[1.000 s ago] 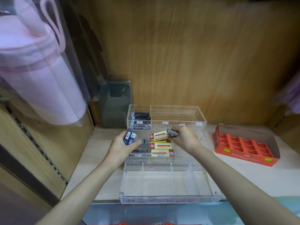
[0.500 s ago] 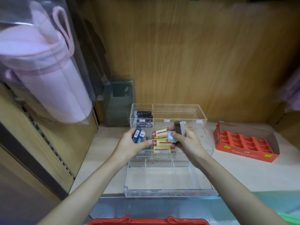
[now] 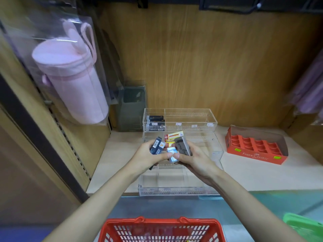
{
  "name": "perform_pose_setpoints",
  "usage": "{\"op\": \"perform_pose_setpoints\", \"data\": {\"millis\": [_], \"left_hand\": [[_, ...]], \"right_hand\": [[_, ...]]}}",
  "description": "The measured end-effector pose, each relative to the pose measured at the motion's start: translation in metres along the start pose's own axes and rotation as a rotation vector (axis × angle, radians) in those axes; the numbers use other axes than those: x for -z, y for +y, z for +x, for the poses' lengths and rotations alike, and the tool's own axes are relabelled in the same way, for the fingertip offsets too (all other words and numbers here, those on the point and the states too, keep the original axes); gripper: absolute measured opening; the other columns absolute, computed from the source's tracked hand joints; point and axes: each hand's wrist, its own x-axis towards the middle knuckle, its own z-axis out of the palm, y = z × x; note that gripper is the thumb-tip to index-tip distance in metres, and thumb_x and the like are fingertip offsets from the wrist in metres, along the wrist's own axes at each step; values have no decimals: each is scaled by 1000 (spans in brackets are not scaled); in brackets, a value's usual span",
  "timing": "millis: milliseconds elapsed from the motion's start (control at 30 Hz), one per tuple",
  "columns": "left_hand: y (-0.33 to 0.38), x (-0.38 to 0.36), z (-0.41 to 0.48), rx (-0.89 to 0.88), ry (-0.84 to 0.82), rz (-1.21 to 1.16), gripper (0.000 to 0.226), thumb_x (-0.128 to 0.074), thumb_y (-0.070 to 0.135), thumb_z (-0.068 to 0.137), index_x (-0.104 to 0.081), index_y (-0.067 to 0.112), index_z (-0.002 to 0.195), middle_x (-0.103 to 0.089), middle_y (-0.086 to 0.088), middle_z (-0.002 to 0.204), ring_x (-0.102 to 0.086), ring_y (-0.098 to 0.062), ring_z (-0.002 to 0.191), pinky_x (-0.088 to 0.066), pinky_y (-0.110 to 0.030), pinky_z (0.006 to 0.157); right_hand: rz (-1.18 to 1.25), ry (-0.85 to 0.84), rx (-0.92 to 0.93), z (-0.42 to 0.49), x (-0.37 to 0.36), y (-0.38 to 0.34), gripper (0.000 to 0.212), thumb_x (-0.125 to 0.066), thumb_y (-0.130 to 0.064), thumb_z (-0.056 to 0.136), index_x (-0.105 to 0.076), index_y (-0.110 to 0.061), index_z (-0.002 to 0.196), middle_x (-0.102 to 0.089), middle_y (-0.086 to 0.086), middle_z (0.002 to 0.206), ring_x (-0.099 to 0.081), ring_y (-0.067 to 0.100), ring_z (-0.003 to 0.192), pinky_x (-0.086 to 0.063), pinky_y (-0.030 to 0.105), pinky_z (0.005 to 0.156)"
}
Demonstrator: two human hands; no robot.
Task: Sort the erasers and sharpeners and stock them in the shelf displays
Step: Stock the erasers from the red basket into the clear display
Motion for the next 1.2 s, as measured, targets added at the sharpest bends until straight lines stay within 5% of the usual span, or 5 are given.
{"op": "perform_pose_setpoints", "data": {"millis": [333, 533, 733, 1100, 1200], "left_hand": [[-14, 10, -7, 145, 84, -91, 18, -74, 11, 79, -62, 11, 93, -50, 9, 49, -40, -8, 46, -31, -20, 42], [-30, 18, -20, 171, 200, -210, 16, -73, 6, 78, -59, 11, 81, -49, 4, 49, -40, -11, 46, -36, -19, 42], [-67, 40, -41, 189, 260, -76, 16, -73, 9, 80, -58, 11, 83, -48, 0, 58, -38, -11, 45, -32, -21, 44], [-111, 63, -52, 277, 333, -108, 17, -74, 12, 80, -58, 13, 87, -50, -1, 63, -45, -11, 51, -43, -23, 50], [-111, 61, -50, 270, 311, -109, 17, -74, 13, 80, -59, 12, 88, -51, 0, 63, -45, -11, 51, -43, -20, 49]], "right_hand": [[9, 63, -25, -2, -15, 11, 30, -52, 0, 93, -53, -4, 122, -65, 14, 113, -64, 22, 98, -53, 31, 90], [-242, 236, -14, 3, -41, 27, 13, -66, -7, 85, -63, -2, 96, -49, -12, 57, -39, 5, 49, -31, 19, 47], [-558, 204, -139, 16, -53, 50, 20, -75, -10, 76, -60, -1, 67, -44, 12, 57, -35, 13, 56, -26, 25, 53], [-1268, -124, -242, 44, -61, 70, 18, -73, -21, 77, -74, -14, 93, -68, 12, 85, -61, 28, 82, -45, 32, 68], [-1103, -176, -239, 45, -57, 68, 16, -71, -16, 80, -73, -7, 93, -70, 14, 88, -62, 29, 83, -45, 33, 69]]}}
